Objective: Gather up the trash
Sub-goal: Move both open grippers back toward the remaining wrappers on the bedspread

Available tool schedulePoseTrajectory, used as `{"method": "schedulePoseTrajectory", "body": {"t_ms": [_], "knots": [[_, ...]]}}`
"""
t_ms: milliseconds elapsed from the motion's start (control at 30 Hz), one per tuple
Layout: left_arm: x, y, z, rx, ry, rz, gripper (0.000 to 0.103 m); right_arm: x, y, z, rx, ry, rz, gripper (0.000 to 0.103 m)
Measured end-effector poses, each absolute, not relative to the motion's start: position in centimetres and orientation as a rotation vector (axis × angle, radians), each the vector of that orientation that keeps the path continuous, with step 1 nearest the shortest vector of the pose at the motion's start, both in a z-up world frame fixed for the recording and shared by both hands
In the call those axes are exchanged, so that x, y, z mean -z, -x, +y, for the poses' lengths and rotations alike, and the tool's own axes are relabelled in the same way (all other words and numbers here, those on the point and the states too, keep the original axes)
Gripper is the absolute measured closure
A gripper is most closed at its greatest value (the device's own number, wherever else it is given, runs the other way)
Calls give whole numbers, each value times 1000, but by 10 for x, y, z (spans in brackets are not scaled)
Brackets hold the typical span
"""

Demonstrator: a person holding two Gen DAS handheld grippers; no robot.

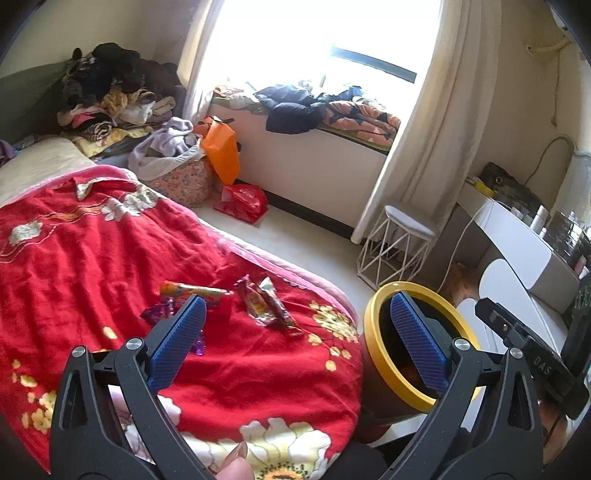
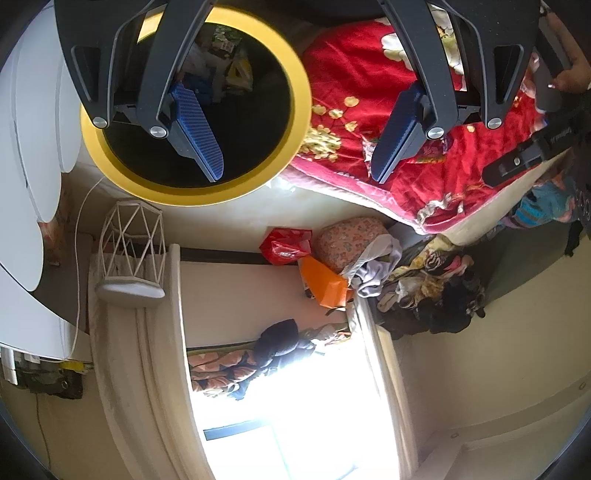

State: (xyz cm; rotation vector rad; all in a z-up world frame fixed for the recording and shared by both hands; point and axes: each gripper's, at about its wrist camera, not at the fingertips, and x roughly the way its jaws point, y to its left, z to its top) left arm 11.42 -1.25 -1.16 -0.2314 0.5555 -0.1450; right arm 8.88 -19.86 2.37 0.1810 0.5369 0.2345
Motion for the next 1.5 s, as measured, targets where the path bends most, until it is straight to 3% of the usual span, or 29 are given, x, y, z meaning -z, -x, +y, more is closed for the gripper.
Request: {"method": "schedulePoseTrajectory", "body": {"t_ms": [600, 1100, 1233, 1500], "knots": [[21, -114, 48, 23, 293, 556, 11, -16, -99, -143, -373, -136, 604, 23], [67, -125, 98, -72, 414, 673, 11, 16, -139, -96, -430, -67, 700, 24], [78, -131, 99, -57, 446, 706, 22, 32, -155, -85, -435, -41, 746, 24], [96, -151, 90, 4, 488, 771, 46, 63, -186, -67, -445, -19, 848, 40]]}}
